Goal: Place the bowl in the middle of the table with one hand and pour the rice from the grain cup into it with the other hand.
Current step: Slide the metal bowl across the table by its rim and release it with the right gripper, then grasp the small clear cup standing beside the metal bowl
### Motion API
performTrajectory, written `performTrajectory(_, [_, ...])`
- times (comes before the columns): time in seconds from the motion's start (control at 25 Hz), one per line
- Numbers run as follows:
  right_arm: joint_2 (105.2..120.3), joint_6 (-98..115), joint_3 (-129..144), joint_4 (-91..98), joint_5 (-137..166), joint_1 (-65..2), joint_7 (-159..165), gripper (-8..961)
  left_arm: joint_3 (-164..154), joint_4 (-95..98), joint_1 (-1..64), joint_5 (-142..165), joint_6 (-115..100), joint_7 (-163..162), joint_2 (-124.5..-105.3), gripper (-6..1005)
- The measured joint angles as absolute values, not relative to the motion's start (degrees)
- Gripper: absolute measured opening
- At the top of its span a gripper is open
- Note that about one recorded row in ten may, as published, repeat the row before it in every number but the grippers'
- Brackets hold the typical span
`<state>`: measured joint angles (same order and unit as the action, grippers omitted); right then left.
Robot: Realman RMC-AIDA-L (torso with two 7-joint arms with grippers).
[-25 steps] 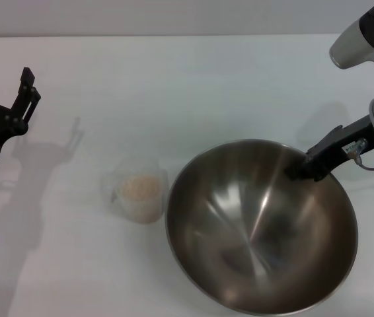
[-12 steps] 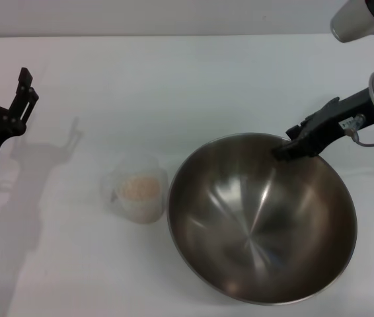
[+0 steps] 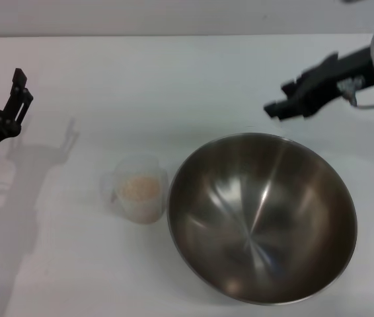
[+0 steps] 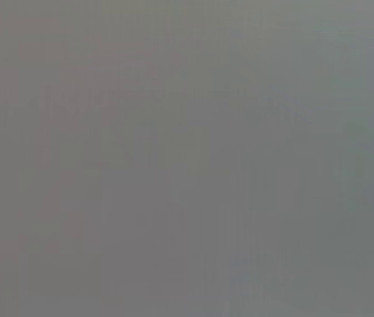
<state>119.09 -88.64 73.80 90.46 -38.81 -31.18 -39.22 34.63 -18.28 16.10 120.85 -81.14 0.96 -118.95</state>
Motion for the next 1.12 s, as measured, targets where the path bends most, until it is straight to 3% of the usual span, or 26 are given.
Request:
performTrajectory(0.28, [119.17, -73.15, 79.83, 96.67, -35.48, -27.31, -40.77, 486, 34.53, -18.03, 16.08, 120.94, -82.27, 0.92, -118.91, 790])
performTrajectory(0.64, [119.78, -24.90, 102.12, 96.16, -13.10, -14.29, -35.06, 485, 34.65, -18.34, 16.08, 120.96, -82.54, 0.96, -118.91, 787])
performTrajectory(0.88, [119.87, 18.38, 108.72, 82.07, -8.71, -7.25, -28.47, 485, 35.01, -18.37, 16.14, 120.86, -82.54, 0.90, -118.92, 786])
performTrajectory(1.12, [119.55, 59.75, 112.30, 55.43, -20.95, -8.68, -21.11, 486, 35.24, -18.51, 16.09, 120.85, -84.13, 0.21, -118.92, 784])
